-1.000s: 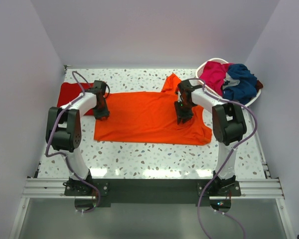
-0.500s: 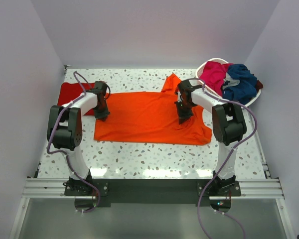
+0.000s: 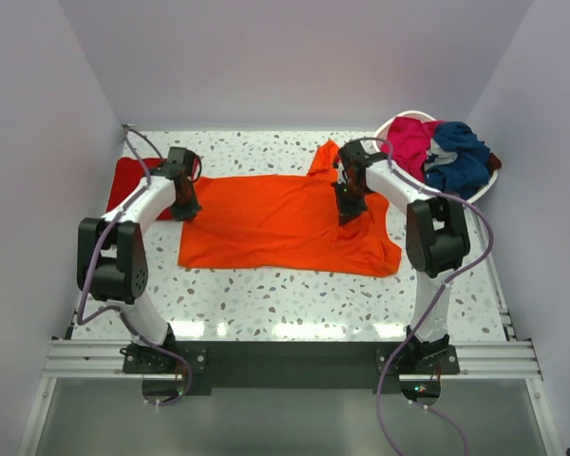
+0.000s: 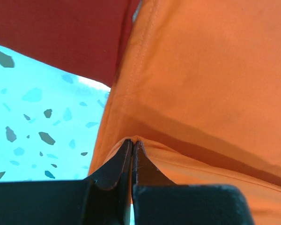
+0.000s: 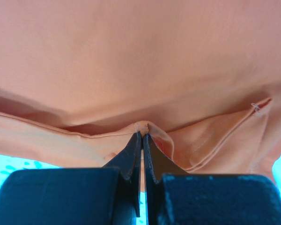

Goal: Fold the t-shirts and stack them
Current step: Fold the tshirt

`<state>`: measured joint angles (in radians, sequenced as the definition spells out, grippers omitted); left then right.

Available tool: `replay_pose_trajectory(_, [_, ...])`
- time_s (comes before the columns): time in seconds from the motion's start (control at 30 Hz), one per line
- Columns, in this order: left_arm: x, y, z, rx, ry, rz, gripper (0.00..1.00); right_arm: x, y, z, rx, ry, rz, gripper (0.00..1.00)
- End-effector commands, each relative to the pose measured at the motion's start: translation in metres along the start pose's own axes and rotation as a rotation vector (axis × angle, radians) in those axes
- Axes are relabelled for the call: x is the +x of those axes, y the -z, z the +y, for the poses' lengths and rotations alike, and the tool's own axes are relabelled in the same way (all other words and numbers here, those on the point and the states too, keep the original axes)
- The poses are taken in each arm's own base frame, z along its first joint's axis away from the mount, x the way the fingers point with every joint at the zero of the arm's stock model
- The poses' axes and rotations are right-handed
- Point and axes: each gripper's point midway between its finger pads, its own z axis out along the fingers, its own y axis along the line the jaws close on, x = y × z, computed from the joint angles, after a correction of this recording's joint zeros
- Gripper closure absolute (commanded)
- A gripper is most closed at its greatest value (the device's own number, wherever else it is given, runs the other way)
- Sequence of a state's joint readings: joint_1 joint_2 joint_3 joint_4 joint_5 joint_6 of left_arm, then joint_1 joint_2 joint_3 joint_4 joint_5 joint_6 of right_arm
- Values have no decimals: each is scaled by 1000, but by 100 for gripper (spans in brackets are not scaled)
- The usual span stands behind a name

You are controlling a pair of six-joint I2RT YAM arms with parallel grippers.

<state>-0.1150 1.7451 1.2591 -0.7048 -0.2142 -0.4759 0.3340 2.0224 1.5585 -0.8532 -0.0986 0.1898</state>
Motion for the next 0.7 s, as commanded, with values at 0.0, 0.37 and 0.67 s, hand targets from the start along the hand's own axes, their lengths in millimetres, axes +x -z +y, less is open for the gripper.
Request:
replay_pose_trajectory(0.0, [-10,15,19,-31,36,-44,100,-25,35,9,-16,12,-95,100])
replay_pose_trajectory(0.37, [-13,10,28,-30,38,-33,100,-46,30,13,-19,24,-110,100])
replay_pose_trajectory(0.67, [-27,-5,20,-16,-16,-23,100,-60,25,16,-28,24,-112,81])
